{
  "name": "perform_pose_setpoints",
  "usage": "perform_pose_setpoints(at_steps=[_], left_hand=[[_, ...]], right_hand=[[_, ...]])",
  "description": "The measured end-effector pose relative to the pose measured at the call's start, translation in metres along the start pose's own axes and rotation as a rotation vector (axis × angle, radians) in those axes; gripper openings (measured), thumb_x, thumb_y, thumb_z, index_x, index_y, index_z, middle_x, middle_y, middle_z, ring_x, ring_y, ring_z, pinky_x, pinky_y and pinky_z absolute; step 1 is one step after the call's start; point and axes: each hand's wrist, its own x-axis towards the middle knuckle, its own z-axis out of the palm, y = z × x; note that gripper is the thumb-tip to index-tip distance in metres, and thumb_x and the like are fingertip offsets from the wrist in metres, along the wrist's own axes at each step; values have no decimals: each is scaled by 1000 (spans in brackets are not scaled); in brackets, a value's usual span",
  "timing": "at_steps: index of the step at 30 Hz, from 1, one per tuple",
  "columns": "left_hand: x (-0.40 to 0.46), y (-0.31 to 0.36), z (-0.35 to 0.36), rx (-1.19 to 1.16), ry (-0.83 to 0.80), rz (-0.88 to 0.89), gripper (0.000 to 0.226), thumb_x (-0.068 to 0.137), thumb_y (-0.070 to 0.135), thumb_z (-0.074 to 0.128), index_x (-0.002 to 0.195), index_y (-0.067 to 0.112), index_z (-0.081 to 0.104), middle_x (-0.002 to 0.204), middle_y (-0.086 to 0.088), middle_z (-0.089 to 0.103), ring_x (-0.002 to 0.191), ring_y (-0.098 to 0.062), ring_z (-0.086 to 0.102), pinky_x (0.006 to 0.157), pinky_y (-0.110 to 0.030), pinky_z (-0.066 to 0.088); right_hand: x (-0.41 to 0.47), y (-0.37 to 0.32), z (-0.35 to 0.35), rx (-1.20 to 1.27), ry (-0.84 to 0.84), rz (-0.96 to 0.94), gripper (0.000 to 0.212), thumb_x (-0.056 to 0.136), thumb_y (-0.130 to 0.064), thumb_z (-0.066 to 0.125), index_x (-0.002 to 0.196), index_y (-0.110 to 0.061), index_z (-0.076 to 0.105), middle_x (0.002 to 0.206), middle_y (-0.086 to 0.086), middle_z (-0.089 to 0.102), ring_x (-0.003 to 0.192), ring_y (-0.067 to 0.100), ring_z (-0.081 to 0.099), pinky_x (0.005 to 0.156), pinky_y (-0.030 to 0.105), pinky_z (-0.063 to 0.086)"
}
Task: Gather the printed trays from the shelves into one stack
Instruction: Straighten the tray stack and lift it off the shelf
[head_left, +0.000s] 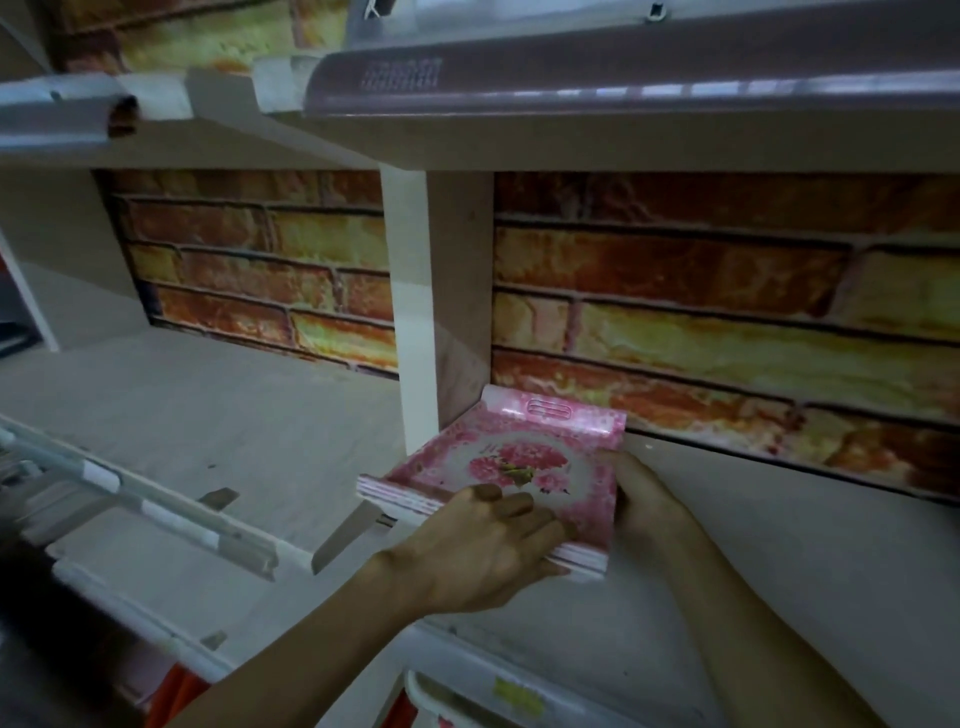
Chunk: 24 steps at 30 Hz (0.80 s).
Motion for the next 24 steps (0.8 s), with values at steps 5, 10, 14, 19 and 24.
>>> perform_pose_setpoints(at_steps=[5,10,14,19,24], left_hand=[[-2,2,3,-17,-17,17,31,101,41,46,107,18,66,91,3,72,81,-16,65,60,-28,51],[-6,3,9,-120,-77,11,38,99,52,43,106,24,68,93,8,73,83,-14,66,61,-29,51],[-8,-9,-7,-381,6,-88,40,96,56,48,110,25,69,102,11,74,90,-8,67,72,-27,54],[-10,-63,-5,-578,180,-554,29,97,49,45,113,32,62,109,17,64,90,11,57,72,-10,46],[2,-85,22,-956,130,-953,38,94,45,53,126,25,56,116,9,60,93,6,60,72,-9,49]], right_hand=[[-16,-6,15,-150,149,-60,36,87,-16,60,119,1,61,95,14,67,82,29,67,77,38,57],[-25,-4,17,-47,251,-84,37,69,-8,74,101,10,69,93,27,72,81,39,71,76,42,58],[-48,-10,10,-13,333,-187,20,84,-7,67,97,8,69,90,24,71,80,37,68,79,44,56],[-70,-18,-13,19,403,-322,20,93,-14,61,105,1,68,95,17,74,87,35,72,84,50,57],[-105,-24,-25,24,504,-464,13,94,-15,61,102,-8,69,86,4,73,74,21,70,71,35,60]])
